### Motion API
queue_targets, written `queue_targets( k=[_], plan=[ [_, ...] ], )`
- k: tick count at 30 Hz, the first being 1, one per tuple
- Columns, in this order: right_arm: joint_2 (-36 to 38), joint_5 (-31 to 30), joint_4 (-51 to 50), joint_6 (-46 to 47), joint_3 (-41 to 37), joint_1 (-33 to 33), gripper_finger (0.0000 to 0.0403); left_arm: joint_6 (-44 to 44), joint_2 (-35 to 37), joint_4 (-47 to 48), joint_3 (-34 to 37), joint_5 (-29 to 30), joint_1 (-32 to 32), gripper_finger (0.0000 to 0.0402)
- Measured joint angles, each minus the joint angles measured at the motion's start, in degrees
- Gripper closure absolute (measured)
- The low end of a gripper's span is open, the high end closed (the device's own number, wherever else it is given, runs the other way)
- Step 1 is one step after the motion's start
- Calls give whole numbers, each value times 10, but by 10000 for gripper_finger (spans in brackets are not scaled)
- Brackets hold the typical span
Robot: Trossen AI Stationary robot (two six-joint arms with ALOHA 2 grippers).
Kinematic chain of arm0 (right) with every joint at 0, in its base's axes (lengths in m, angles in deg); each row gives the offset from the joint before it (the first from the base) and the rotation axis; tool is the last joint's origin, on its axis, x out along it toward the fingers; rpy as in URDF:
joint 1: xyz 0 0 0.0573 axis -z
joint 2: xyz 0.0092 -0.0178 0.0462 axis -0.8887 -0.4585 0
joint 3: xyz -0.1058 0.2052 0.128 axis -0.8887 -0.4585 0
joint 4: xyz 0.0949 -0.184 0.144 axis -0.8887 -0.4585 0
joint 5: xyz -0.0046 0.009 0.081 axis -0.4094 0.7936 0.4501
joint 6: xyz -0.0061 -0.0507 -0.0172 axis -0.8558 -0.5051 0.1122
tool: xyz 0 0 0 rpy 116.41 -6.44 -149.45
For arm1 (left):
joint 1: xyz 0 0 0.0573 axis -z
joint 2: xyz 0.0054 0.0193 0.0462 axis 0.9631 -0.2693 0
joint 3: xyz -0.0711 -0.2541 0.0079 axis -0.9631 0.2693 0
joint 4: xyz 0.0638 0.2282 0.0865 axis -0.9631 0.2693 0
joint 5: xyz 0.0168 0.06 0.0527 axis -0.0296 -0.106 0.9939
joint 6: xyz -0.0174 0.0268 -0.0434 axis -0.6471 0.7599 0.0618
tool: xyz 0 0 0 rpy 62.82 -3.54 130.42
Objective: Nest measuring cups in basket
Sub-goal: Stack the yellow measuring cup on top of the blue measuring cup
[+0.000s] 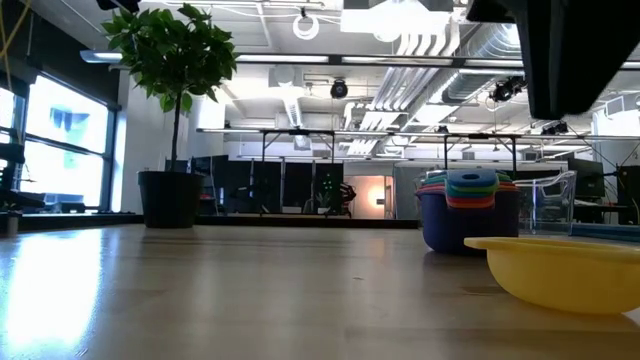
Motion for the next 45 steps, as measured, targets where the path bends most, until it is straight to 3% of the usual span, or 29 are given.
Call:
queue_targets(
  k=[6,12,19,38,45],
  plan=[
    [-9,20,0,34,0,5,339,0,1,-2,0,0,0,289],
    [-24,75,6,-4,0,16,314,-1,2,-4,0,0,0,289],
    [-29,23,9,-8,0,20,281,0,1,-20,0,0,0,289],
    [-80,45,28,-61,0,44,282,10,1,-20,0,0,0,289],
    [-89,70,29,-52,0,53,328,24,1,-19,0,0,0,289]
  ],
)
